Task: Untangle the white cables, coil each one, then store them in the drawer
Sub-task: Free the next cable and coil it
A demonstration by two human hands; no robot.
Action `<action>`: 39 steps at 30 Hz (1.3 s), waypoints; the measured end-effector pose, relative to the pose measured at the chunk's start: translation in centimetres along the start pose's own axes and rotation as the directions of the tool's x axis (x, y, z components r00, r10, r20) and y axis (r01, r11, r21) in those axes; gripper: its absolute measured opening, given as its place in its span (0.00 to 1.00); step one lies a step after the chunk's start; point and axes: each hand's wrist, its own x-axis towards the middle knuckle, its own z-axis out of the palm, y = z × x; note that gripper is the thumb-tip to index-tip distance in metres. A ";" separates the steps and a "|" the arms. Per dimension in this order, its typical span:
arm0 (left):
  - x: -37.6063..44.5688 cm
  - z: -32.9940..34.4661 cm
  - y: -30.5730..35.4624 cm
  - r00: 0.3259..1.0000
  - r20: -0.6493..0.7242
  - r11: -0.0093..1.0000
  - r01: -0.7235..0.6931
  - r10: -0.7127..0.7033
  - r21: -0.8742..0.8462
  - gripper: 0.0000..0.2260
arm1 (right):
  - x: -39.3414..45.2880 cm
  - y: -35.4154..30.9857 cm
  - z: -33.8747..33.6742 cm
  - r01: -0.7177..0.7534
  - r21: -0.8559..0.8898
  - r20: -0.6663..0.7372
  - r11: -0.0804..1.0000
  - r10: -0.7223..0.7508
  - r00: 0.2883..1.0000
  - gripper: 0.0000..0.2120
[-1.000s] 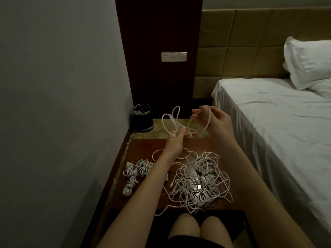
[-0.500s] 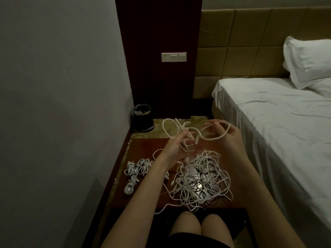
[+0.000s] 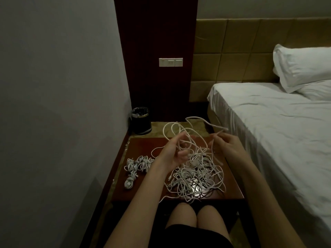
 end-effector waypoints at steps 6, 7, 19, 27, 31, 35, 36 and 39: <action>-1.6 1.0 -0.3 0.999 0.053 0.993 -0.005 0.011 -0.120 0.17 | -2.1 0.3 0.0 -0.094 -0.066 0.142 0.993 0.102 0.985 0.07; -1.8 1.0 -0.4 0.997 0.074 0.993 0.010 -0.002 -0.115 0.17 | -2.4 0.4 0.1 -0.093 -0.047 0.119 0.994 0.098 0.988 0.07; -4.0 -0.7 -4.4 0.978 -0.163 0.983 0.151 -0.132 0.107 0.11 | -4.8 -2.1 -0.1 0.057 0.021 0.063 0.998 -0.058 0.996 0.08; -4.9 -1.2 -3.6 0.987 -0.158 0.897 0.098 -0.032 0.430 0.31 | -4.6 -3.0 -1.2 0.045 -0.063 0.047 0.997 -0.042 0.998 0.13; -5.2 0.1 -3.2 0.999 0.033 0.796 -0.033 0.016 0.604 0.22 | -4.9 -2.8 -1.2 0.067 -0.093 0.069 0.993 -0.061 0.996 0.11; -5.7 1.0 -3.5 0.971 0.226 0.859 -0.054 -0.072 0.509 0.10 | -5.0 -2.7 -0.8 0.108 -0.061 0.052 0.992 -0.105 0.993 0.09; -5.7 0.9 -3.7 0.971 0.229 0.863 -0.058 -0.068 0.502 0.09 | -5.1 -2.6 -0.9 0.119 -0.064 0.039 0.991 -0.117 0.992 0.09; -5.5 0.3 -4.2 0.985 0.171 0.885 -0.070 -0.011 0.459 0.11 | -5.5 -2.2 -1.3 0.113 -0.085 0.018 0.990 -0.111 0.994 0.09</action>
